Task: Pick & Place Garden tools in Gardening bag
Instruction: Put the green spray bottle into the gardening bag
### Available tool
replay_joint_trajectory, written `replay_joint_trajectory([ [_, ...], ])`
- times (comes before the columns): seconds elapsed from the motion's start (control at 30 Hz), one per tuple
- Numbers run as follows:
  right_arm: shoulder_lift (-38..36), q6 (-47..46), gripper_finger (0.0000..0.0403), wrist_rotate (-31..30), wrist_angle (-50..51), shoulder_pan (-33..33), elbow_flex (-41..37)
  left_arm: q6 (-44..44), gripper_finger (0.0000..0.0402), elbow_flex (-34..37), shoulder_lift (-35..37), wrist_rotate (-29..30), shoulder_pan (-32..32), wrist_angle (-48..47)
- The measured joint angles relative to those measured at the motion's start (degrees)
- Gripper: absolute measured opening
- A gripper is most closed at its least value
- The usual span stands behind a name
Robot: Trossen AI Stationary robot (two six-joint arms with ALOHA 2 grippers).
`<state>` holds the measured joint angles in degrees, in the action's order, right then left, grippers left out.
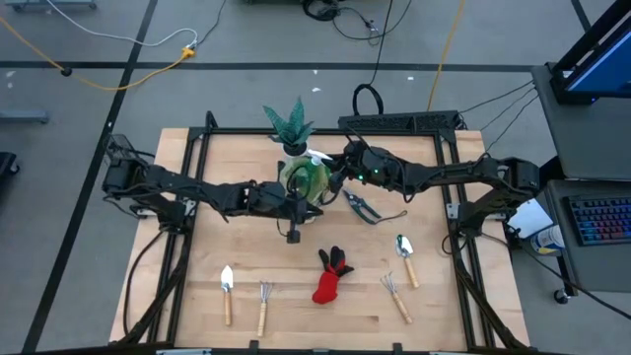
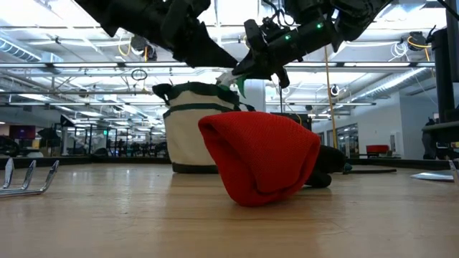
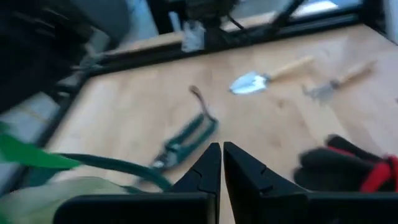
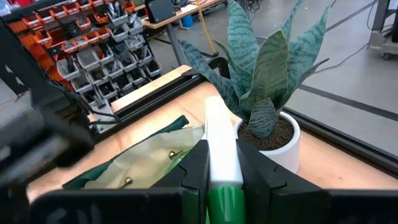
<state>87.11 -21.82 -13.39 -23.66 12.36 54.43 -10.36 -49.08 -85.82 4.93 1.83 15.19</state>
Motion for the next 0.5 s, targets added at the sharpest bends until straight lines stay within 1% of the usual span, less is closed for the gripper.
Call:
replay_joint_trajectory([
  [0.07, 0.0, 0.0, 0.0050, 0.0, -0.1, -0.2, 0.0, 0.0, 0.0026, -0.1, 0.4, 2.9, -0.3, 0.8],
  [0.1, 0.0, 0.0, 0.0050, 0.0, -0.2, -0.4, 0.0, 0.0, 0.0026, -0.1, 1.1, 4.2, -0.6, -0.3],
  [0.2, 0.0, -0.7, 0.0050, -0.3, -0.5, -1.0, 0.0, 0.0, 0.0026, -0.1, 1.8, 6.0, -1.5, -1.7],
  [0.27, 0.0, -1.6, 0.0050, -0.9, -0.5, -1.7, 0.0, 0.5, 0.0026, -0.1, 3.0, 7.1, -2.1, -5.5],
  [0.3, 0.0, -1.4, 0.0050, -2.7, -0.4, -2.3, 0.0, 0.5, 0.0026, 0.0, 3.4, 8.1, -2.3, -6.8],
  [0.37, 0.0, 0.6, 0.0050, -8.4, 0.0, -3.7, 0.0, 0.4, 0.0026, -0.2, 3.7, 10.7, -2.7, -7.6],
  [0.43, 0.0, 3.3, 0.0050, -13.2, 0.0, -5.2, 0.0, 0.4, 0.0026, 0.0, 5.0, 14.0, -2.8, -11.1],
  [0.5, 0.0, 4.6, 0.0050, -15.1, -0.1, -6.1, 0.0, 0.4, 0.0026, -0.1, 5.4, 16.4, -2.8, -11.6],
])
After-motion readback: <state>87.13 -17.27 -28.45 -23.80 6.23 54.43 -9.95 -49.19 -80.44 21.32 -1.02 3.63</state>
